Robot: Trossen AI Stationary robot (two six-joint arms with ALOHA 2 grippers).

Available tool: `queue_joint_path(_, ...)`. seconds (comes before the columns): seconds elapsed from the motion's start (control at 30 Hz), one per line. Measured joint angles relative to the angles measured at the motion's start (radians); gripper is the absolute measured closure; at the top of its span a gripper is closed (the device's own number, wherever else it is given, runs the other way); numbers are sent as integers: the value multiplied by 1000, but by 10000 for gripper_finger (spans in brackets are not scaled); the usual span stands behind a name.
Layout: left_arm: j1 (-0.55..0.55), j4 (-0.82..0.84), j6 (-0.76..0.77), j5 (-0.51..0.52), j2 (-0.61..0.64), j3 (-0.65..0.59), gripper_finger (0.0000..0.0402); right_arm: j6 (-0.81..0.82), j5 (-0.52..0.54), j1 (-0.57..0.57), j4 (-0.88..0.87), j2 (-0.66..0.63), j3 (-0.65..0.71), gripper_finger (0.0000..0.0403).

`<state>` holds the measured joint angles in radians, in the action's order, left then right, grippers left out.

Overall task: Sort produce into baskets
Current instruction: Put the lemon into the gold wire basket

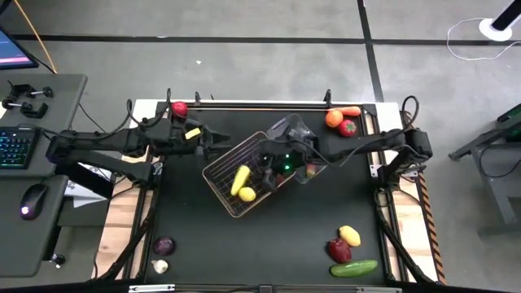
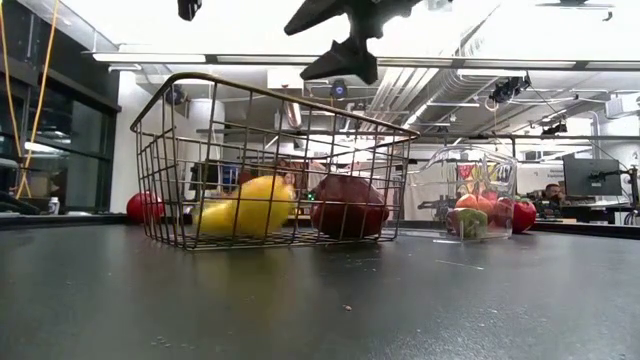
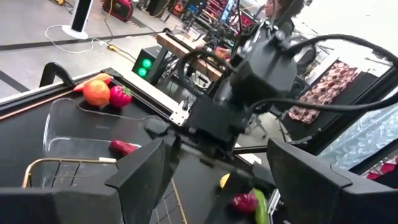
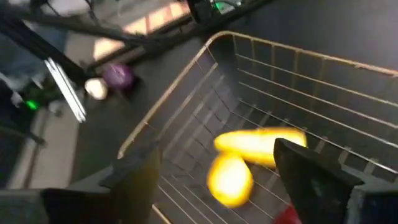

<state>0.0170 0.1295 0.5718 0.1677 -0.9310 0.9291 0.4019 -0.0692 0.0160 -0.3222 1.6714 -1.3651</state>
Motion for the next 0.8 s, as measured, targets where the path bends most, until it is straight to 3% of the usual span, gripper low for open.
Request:
queue_joint_path(0.17, 0, 7, -3, 0, 0, 0, 131, -39, -94, 16, -364, -12, -106, 91)
queue_joint_path(0.33, 0, 8, -5, 0, 0, 0, 131, 28, -115, 175, -730, -85, -75, 91)
queue_joint_path(0.43, 0, 8, -6, 0, 0, 0, 131, 242, -98, 322, -769, -175, 15, 91)
queue_joint_path(0.67, 0, 7, -7, 0, 0, 0, 131, 957, -51, 708, -719, -303, 318, 91)
queue_joint_path(0.8, -6, 7, -7, 0, 0, 0, 131, 1125, -79, 811, -657, -302, 424, 91)
